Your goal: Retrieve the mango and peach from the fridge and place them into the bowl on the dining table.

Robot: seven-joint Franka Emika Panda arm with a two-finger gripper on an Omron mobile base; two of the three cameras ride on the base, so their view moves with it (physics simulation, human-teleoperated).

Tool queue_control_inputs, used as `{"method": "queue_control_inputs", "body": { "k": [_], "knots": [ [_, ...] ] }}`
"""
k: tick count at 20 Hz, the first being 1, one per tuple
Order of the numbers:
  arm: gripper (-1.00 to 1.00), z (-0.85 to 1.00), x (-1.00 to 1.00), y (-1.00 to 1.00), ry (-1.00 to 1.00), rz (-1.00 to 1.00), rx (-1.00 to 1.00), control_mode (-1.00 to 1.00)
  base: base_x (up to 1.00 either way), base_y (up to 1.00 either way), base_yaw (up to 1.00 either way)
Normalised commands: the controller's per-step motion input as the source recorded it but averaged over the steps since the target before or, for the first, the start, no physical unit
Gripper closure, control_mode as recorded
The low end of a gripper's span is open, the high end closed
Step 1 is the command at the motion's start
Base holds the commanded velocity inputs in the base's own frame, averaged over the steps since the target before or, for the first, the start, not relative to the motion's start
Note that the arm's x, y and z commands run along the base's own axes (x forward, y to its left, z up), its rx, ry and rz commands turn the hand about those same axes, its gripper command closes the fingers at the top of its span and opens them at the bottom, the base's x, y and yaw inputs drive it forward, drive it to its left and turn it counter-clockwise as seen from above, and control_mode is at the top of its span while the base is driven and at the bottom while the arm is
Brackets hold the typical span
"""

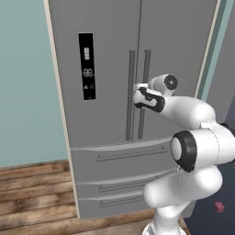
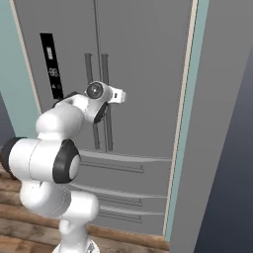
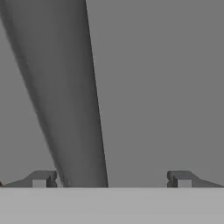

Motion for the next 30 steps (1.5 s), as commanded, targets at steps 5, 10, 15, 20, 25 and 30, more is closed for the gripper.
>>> {"method": "queue_control_inputs", "body": {
  "k": [5, 10, 15, 20, 25, 30],
  "knots": [
    [-1.0, -0.14, 0.94, 0.0, 0.0, 0.0, 0.0, -1.0, 0.0, 0.0, 0.0],
    [-1.0, -0.21, 0.98, 0.0, 0.0, 0.0, 0.0, -1.0, 0.0, 0.0, 0.0],
    [1.0, -0.04, 0.65, 0.0, 0.04, 0.0, 0.0, -1.0, 0.0, 0.0, 0.0],
    [1.0, 0.18, -0.78, -0.38, 0.17, -0.05, 0.0, -1.0, 0.0, 0.0, 0.0],
    [1.0, 0.4, -1.0, -0.68, 0.16, -0.05, 0.0, -1.0, 0.0, 0.0, 0.0],
    [1.0, 0.44, -1.0, -0.89, 0.13, -0.07, 0.0, -1.0, 0.0, 0.0, 0.0]
  ]
}}
